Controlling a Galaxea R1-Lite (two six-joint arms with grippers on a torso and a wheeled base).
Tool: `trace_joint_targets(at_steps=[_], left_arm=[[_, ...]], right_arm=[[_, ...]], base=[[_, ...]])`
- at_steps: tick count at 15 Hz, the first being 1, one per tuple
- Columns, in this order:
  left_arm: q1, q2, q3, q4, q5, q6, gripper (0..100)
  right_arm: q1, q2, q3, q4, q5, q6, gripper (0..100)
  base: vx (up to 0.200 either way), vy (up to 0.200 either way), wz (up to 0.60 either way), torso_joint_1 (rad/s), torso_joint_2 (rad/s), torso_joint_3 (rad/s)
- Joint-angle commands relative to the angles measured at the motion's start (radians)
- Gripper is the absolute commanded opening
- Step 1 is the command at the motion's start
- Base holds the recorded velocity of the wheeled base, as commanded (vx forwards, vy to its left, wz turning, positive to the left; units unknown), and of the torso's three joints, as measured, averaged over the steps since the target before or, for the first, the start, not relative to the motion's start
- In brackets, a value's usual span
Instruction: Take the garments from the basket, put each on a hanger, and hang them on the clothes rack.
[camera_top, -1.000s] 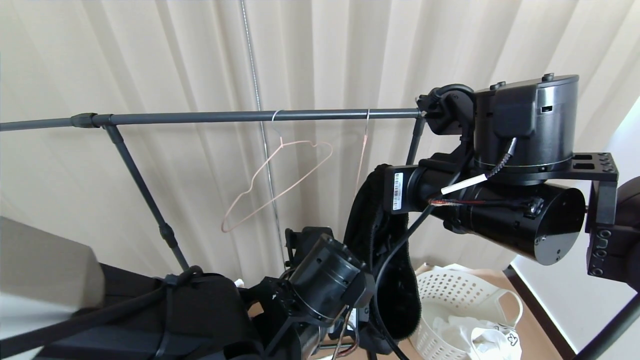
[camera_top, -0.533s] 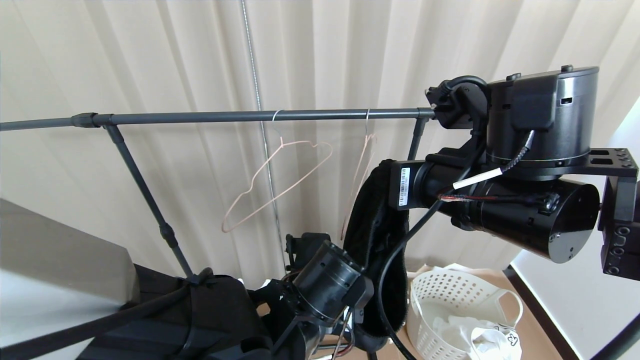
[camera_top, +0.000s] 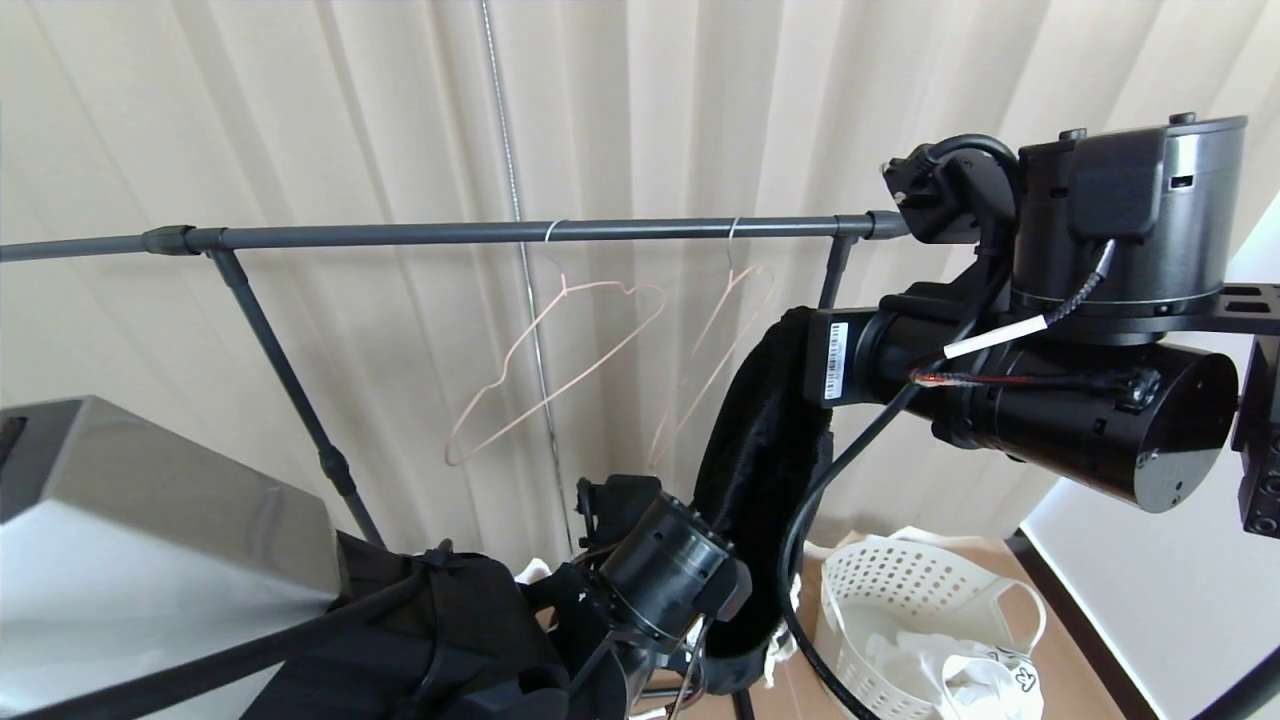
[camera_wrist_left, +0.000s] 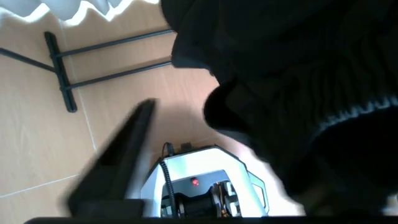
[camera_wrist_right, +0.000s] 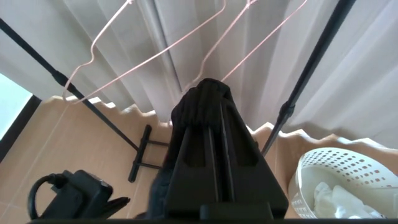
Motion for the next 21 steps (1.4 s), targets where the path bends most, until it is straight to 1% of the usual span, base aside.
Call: trace_joint_targets(at_steps=[1, 4, 6, 8, 9, 11, 12, 14, 15, 16, 17, 20, 21], left_arm=[[0.001, -0.024, 0.01, 0.001, 0.021, -0.004, 0], [0.016, -0.114, 0.007, 0.012, 0.044, 0.005, 0], [0.047, -0.183, -0.002, 0.012, 0.045, 0.056, 0], [0.062, -0.225, -0.024, 0.019, 0.056, 0.083, 0], [0.076, -0.254, -0.041, 0.041, 0.068, 0.102, 0], [0.081, -0.278, -0.056, 0.07, 0.07, 0.102, 0], [0.087, -0.301, -0.056, 0.078, 0.078, 0.103, 0], [0.105, -0.335, -0.058, 0.087, 0.082, 0.111, 0], [0.108, -0.349, -0.058, 0.096, 0.084, 0.113, 0], [0.114, -0.364, -0.056, 0.11, 0.091, 0.113, 0], [0.119, -0.38, -0.056, 0.127, 0.096, 0.113, 0], [0.145, -0.421, -0.055, 0.145, 0.098, 0.113, 0], [0.17, -0.442, -0.048, 0.154, 0.098, 0.114, 0]], right_arm=[[-0.024, -0.014, 0.002, -0.001, 0.001, -0.011, 0], [-0.06, -0.05, 0.048, -0.003, 0.006, -0.077, 0], [-0.069, -0.057, 0.09, -0.006, 0.01, -0.109, 0], [-0.07, -0.057, 0.12, -0.016, 0.013, -0.143, 0], [-0.078, -0.059, 0.166, -0.05, 0.029, -0.196, 0], [-0.086, -0.065, 0.243, -0.136, 0.058, -0.296, 0], [-0.1, -0.07, 0.306, -0.201, 0.075, -0.368, 0], [-0.136, -0.071, 0.392, -0.302, 0.115, -0.497, 0], [-0.152, -0.065, 0.422, -0.357, 0.121, -0.543, 0], [-0.169, -0.061, 0.435, -0.388, 0.119, -0.572, 0], [-0.192, -0.056, 0.436, -0.394, 0.119, -0.588, 0], [-0.253, -0.057, 0.429, -0.394, 0.121, -0.592, 0], [-0.294, -0.059, 0.416, -0.395, 0.124, -0.592, 0]], base=[[0.0, 0.0, 0.0, 0.0, 0.0, 0.0], [0.0, 0.0, 0.0, 0.0, 0.0, 0.0], [0.0, 0.0, 0.0, 0.0, 0.0, 0.0], [0.0, 0.0, 0.0, 0.0, 0.0, 0.0], [0.0, 0.0, 0.0, 0.0, 0.0, 0.0], [0.0, 0.0, 0.0, 0.0, 0.0, 0.0], [0.0, 0.0, 0.0, 0.0, 0.0, 0.0], [0.0, 0.0, 0.0, 0.0, 0.0, 0.0], [0.0, 0.0, 0.0, 0.0, 0.0, 0.0], [0.0, 0.0, 0.0, 0.0, 0.0, 0.0], [0.0, 0.0, 0.0, 0.0, 0.0, 0.0], [0.0, 0.0, 0.0, 0.0, 0.0, 0.0], [0.0, 0.0, 0.0, 0.0, 0.0, 0.0]])
